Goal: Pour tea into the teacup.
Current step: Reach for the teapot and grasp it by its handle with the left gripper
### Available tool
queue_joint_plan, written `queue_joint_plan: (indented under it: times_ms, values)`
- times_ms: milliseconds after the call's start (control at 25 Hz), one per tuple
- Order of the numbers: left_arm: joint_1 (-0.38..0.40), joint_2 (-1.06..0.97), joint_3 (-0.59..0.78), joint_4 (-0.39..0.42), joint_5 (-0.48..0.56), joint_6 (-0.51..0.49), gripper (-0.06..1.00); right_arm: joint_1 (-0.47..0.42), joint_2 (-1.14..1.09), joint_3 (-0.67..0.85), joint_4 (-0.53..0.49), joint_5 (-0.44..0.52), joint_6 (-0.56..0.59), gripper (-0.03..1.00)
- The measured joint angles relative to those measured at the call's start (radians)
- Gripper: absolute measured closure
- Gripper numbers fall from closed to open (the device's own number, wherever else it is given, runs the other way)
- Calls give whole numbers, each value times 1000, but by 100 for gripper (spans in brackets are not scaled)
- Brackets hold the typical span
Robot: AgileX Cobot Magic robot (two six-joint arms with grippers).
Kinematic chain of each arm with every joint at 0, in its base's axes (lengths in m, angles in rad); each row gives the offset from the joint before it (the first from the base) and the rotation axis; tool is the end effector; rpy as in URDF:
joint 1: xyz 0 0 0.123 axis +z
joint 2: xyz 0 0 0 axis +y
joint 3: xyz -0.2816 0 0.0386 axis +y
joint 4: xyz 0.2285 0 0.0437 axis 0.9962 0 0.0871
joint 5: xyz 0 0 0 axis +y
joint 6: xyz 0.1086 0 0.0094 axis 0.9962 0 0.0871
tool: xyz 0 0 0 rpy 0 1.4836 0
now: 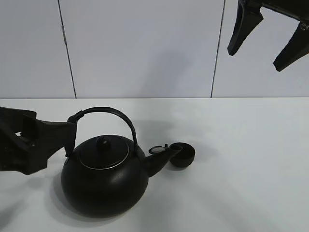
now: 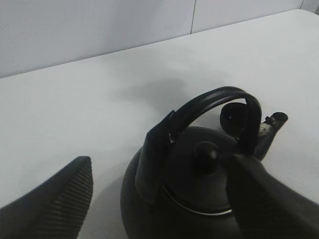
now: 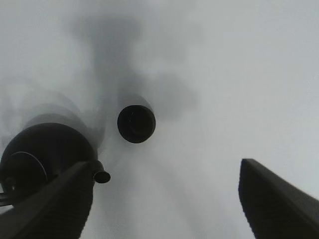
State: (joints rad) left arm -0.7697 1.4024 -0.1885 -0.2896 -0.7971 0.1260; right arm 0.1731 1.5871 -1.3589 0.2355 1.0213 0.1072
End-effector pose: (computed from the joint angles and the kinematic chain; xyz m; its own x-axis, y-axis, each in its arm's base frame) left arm 0.1676 -0.1314 0.1715 -0.2891 0.1722 -0.9417 0.5222 0.8528 -0.0044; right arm 0.3107 0.0764 0.2973 -0.9322 0.0656 -0.3560 -0.0357 0.9620 0.2707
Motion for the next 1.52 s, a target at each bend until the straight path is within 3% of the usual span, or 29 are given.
queue_joint_plan:
  times_ms: [320,560,800,1520]
  values:
    - [0,267,-4,9,-319,-26,40,0,0,0,0,0,0,41]
    - [0,297,-7,10,-336,-44,40,0,0,0,0,0,0,41]
    - [0,297,-7,10,-340,-126,40,0,0,0,0,0,0,41]
    - [0,297,-7,10,-340,-150,40,0,0,0,0,-1,0,41]
